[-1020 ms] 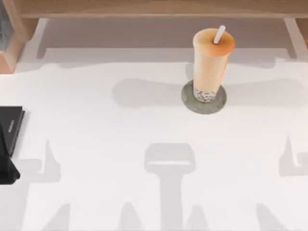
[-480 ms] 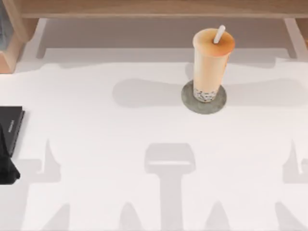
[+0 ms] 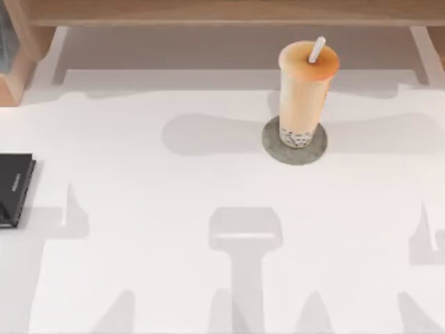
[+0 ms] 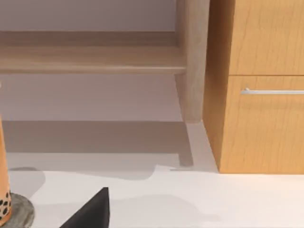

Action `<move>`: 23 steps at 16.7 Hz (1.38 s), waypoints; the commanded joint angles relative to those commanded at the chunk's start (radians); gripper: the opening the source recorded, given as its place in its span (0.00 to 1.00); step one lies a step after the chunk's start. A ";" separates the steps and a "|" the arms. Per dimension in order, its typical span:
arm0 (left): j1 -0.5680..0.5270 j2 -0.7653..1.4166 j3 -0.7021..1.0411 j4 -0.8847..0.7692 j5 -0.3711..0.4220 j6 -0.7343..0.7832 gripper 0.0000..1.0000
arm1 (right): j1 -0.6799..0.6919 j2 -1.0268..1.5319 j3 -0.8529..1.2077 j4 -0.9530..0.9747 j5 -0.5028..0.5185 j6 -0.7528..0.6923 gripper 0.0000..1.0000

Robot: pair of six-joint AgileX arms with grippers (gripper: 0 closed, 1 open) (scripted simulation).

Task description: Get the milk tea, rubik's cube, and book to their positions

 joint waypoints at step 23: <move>0.293 1.680 1.154 0.509 0.330 0.000 1.00 | 0.000 0.000 0.000 0.000 0.000 0.000 1.00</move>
